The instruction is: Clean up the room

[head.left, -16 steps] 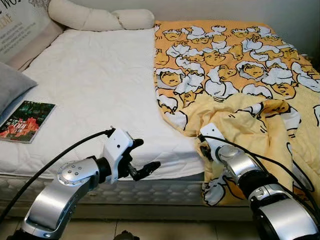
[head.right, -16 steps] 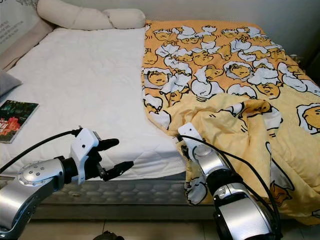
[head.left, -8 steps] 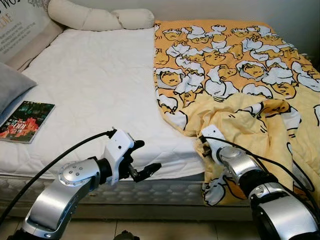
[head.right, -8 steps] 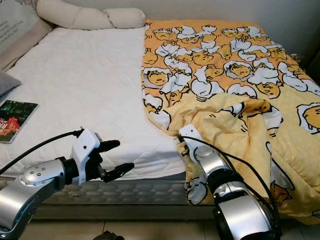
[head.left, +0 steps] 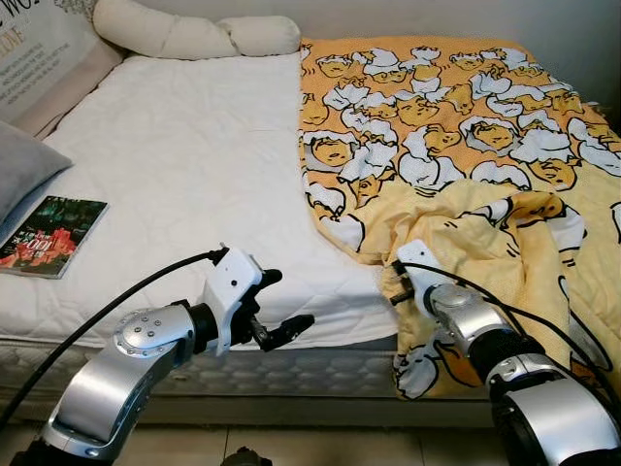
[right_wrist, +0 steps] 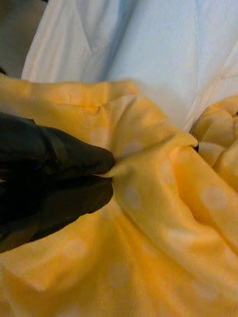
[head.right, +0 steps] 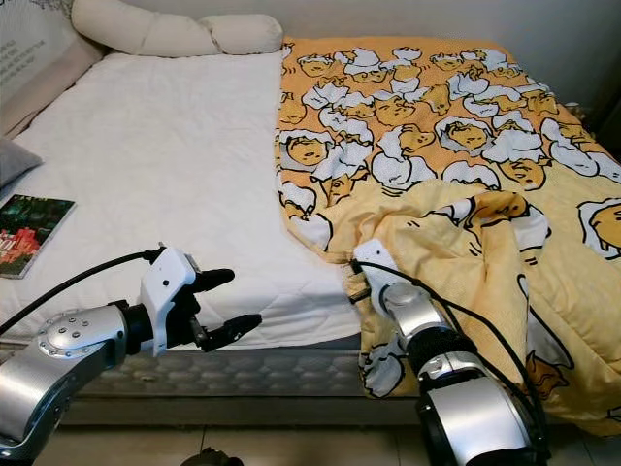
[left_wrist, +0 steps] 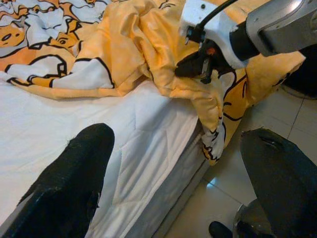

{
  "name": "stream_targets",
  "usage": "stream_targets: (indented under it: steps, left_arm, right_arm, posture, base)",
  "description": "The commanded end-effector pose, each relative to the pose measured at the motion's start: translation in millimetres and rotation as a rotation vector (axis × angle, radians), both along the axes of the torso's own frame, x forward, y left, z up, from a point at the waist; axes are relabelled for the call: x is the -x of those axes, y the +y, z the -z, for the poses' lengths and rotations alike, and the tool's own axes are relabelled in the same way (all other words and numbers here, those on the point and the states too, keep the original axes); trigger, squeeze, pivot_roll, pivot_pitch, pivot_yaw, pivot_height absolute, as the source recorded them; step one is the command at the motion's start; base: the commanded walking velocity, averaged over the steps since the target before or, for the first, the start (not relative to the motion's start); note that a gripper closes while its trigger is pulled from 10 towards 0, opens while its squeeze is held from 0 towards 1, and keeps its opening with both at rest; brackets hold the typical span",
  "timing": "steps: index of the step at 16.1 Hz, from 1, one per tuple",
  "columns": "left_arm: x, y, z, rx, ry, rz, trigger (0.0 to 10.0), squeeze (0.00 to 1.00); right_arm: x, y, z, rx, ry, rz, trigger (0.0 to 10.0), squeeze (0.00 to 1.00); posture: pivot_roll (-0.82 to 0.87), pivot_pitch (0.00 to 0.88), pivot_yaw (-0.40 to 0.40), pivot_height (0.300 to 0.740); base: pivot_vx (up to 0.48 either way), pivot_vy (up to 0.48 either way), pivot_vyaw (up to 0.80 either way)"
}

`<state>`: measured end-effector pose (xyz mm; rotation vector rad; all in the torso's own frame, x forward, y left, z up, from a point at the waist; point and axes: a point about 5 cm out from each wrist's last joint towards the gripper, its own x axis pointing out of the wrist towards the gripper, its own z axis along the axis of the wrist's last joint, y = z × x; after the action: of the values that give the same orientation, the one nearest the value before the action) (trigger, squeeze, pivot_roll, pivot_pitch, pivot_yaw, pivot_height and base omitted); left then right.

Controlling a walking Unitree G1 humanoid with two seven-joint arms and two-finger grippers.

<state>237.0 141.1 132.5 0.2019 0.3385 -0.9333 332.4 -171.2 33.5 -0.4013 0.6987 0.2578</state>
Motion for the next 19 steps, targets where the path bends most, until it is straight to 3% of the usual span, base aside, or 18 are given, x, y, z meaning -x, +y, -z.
stream_targets:
  steps: [1, 6, 11, 13, 18, 19]
  left_arm:
    - [0.0, 1.8, -2.4, -0.009, -0.014, 0.000, 10.0, 0.00]
    - [-0.9, 1.9, -3.3, -0.010, -0.023, -0.002, 10.0, 0.00]
    - [-1.0, 0.5, -2.4, -0.008, -0.027, 0.010, 10.0, 0.00]
    - [-2.8, -1.5, -3.1, -0.004, -0.035, 0.022, 10.0, 0.00]
    - [-4.4, -2.6, -4.5, -0.003, -0.047, 0.030, 10.0, 0.00]
    - [-5.9, -1.6, -4.6, -0.004, -0.050, 0.027, 10.0, 0.00]
  right_arm:
    - [-5.5, -1.3, -6.8, -0.013, -0.020, -0.001, 0.0, 0.00]
    - [-4.1, -2.8, -9.1, -0.103, -0.028, -0.066, 0.0, 0.00]
    - [9.1, -3.4, -9.7, -0.262, 0.044, -0.274, 0.0, 0.00]
    - [21.8, 5.2, -15.0, -0.362, 0.106, -0.440, 0.0, 0.00]
    - [36.6, 26.0, -39.6, -0.523, 0.092, -0.588, 0.0, 0.00]
    - [29.4, 22.5, -41.6, -0.404, 0.007, -0.507, 10.0, 0.00]
  posture:
    - [0.04, 0.000, 0.043, 0.740]
    - [0.04, 0.000, 0.042, 0.740]
    - [0.02, 0.000, 0.059, 0.740]
    - [0.02, 0.000, 0.064, 0.740]
    - [0.02, 0.000, 0.065, 0.740]
    - [0.02, 0.000, 0.066, 0.740]
  base:
    - [0.000, 0.000, 0.00]
    - [0.000, 0.000, 0.00]
    - [0.000, 0.000, 0.00]
    - [0.000, 0.000, 0.00]
    - [0.000, 0.000, 0.00]
    - [0.000, 0.000, 0.00]
